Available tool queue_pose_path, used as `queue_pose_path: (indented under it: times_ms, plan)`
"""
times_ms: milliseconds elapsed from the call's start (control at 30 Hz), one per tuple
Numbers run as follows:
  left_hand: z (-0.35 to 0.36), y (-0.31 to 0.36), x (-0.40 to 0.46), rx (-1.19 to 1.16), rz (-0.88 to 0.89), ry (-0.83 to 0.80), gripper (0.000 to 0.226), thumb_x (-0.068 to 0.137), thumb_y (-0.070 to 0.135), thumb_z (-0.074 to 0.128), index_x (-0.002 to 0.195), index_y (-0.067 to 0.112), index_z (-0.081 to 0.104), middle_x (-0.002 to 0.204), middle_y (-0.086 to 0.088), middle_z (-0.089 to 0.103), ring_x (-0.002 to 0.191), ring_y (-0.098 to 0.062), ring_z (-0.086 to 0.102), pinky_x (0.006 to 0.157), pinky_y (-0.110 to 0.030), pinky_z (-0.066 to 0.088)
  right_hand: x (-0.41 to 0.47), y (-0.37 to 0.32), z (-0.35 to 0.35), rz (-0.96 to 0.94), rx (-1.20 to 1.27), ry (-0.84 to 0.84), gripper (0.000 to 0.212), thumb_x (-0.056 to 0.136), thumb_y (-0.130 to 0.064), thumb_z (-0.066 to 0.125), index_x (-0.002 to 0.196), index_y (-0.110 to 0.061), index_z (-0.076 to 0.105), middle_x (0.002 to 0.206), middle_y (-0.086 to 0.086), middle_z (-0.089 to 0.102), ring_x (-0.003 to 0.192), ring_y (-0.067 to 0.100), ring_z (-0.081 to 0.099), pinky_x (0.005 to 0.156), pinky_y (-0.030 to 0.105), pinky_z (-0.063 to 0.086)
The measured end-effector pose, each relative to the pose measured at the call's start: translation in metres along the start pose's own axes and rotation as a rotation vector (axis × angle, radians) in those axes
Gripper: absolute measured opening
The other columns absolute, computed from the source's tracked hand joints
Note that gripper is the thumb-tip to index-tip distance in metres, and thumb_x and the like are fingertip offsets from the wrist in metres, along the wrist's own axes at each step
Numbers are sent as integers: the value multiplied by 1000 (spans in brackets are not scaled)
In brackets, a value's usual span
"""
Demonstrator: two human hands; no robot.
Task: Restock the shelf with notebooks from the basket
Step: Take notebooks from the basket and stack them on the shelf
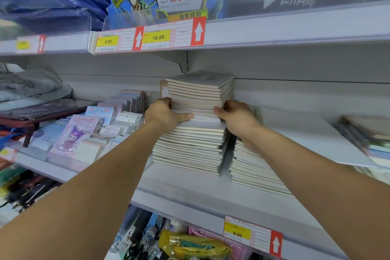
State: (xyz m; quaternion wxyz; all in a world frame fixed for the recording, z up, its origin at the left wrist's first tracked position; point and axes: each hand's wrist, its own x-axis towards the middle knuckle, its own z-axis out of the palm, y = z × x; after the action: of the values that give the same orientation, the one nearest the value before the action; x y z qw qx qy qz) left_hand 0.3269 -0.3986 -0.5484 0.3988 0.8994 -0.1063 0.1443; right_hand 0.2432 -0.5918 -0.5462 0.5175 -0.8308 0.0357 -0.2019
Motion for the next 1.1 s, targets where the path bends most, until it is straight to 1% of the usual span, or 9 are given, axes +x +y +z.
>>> queue_pose_path:
  times_ms: [67,167,300,400,533,667,833,967,1100]
  plan:
    - [0,0,-3,4,2,-2,81,59,63,83,125,23,60,124,6,66,115,-23,60,104,-36,46,0,1,2,-19,3,15,34,97,-31,63,122,-7,62,116,10,71,107,27,65,101,45,50]
    - [3,-1,-3,-15,6,38,81,57,65,82,124,25,60,124,7,66,114,-24,60,101,-35,48,1,3,3,-21,-27,3,34,99,-33,60,115,-4,67,113,12,72,104,28,66,100,47,50]
    - [5,-1,-1,16,-13,104,89,53,69,82,125,23,58,126,4,65,115,-26,60,98,-36,48,4,2,5,-48,-168,-65,40,102,-41,50,120,-8,63,120,9,68,110,27,62,102,42,49]
    - [5,0,0,47,-34,126,92,50,71,82,123,20,58,126,1,65,115,-28,60,95,-36,48,4,2,6,-48,-185,-76,41,102,-43,48,127,-13,61,125,3,65,115,23,59,105,38,46]
    - [6,1,0,99,10,137,90,50,71,81,120,19,58,124,0,66,114,-29,60,94,-38,50,1,5,5,-51,-170,-35,34,100,-41,53,116,-13,63,116,4,69,109,23,62,101,40,49]
    - [2,-3,2,73,41,62,88,53,67,83,124,20,58,125,3,65,116,-27,59,99,-38,49,0,8,4,-31,-136,-49,16,91,-23,68,92,-12,57,112,12,69,107,29,64,101,46,50]
    - [-1,-2,5,147,98,52,86,56,66,82,124,19,58,126,0,65,117,-28,58,100,-39,49,-2,10,4,-68,-153,-28,31,91,-20,68,119,-6,61,119,10,69,111,26,64,103,46,49]
    - [0,-3,3,83,109,26,82,59,64,81,126,20,59,126,4,65,118,-24,58,103,-37,47,-2,9,5,-90,-191,-25,31,94,-21,64,121,-4,60,120,10,68,113,27,62,103,45,48]
    - [-5,-3,-2,-111,84,-35,82,66,79,61,124,21,62,121,4,68,113,-22,60,104,-41,45,-13,5,9,-198,-356,36,26,101,-27,53,114,-4,57,107,12,68,102,32,62,89,41,52]
